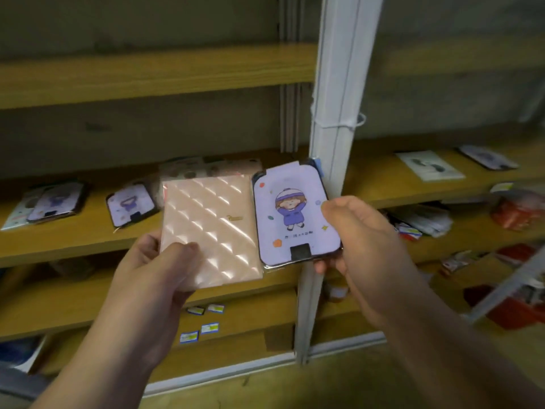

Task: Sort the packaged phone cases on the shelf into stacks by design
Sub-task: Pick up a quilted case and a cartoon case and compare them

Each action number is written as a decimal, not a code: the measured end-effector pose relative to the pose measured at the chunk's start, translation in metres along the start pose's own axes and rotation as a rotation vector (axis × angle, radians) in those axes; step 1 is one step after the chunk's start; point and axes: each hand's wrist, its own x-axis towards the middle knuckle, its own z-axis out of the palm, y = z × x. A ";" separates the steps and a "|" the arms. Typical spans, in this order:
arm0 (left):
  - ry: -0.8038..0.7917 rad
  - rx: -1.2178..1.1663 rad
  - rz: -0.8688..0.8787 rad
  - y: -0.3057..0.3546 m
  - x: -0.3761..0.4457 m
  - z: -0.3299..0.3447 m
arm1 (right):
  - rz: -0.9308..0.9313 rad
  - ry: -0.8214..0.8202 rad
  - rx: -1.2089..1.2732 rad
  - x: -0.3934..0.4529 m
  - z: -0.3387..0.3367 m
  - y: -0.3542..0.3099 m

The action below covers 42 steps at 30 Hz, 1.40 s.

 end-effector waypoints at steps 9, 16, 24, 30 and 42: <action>-0.135 0.084 -0.084 -0.030 -0.045 0.116 | 0.079 0.130 0.107 -0.012 -0.142 0.000; -0.218 0.121 -0.165 -0.058 -0.038 0.209 | 0.073 0.240 0.198 0.003 -0.233 0.013; -0.337 0.083 -0.273 -0.102 0.016 0.328 | 0.034 0.405 0.180 0.053 -0.332 0.001; -0.393 0.069 -0.320 -0.125 0.065 0.410 | 0.060 0.493 0.204 0.112 -0.394 -0.010; -0.281 0.063 -0.335 -0.168 0.098 0.495 | 0.175 0.476 -0.132 0.236 -0.494 0.012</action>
